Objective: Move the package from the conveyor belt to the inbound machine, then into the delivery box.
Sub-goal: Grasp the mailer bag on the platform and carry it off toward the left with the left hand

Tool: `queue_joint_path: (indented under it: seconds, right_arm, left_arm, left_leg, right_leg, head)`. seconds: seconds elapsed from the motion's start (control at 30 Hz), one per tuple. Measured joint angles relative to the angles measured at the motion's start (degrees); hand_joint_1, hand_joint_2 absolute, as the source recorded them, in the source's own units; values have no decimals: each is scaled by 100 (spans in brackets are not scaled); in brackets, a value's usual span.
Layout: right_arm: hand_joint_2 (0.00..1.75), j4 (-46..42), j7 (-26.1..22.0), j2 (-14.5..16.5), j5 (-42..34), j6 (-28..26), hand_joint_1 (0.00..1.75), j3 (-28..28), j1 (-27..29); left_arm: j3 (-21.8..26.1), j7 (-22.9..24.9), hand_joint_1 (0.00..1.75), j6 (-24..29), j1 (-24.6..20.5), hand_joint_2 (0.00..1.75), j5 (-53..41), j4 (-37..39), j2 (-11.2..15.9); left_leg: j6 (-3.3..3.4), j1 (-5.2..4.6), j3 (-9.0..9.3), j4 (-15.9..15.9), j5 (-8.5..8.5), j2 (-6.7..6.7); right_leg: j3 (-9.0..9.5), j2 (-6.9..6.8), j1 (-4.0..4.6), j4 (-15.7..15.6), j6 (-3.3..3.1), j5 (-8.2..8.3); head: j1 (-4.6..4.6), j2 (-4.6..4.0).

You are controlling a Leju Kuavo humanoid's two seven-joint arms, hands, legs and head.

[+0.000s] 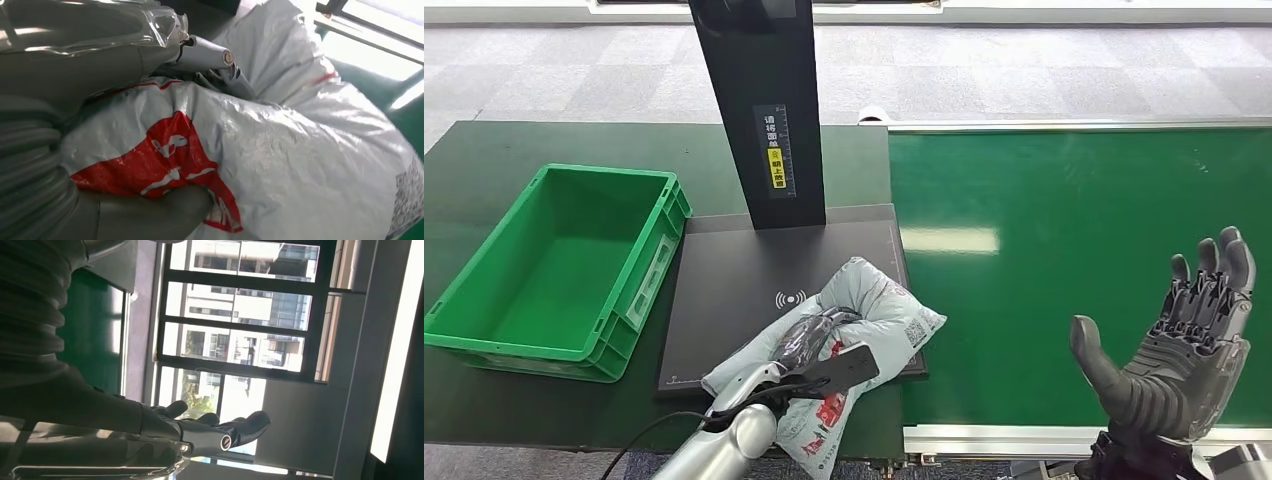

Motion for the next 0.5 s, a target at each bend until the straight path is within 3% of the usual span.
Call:
queue_joint_path:
  seconds: [0.37, 0.5]
  right_arm:
    - [175, -174, 2, 134, 20, 2, 0, -136, 197]
    - [175, -177, 1, 149, 24, -15, 0, -149, 238]
  left_arm:
    - [296, -150, 175, 70, 185, 175, 357, -426, -17]
    - [578, -642, 175, -68, 471, 175, 1664, -889, -16]
  left_leg:
    - [-1, 0, -3, 0, 1, 2]
    - [-2, 0, -16, 0, 2, 4]
  right_leg:
    - [-13, 1, 0, 1, -2, 2]
    - [-30, 3, 0, 2, -2, 3]
  head:
    - [0, 0]
    - [0, 0]
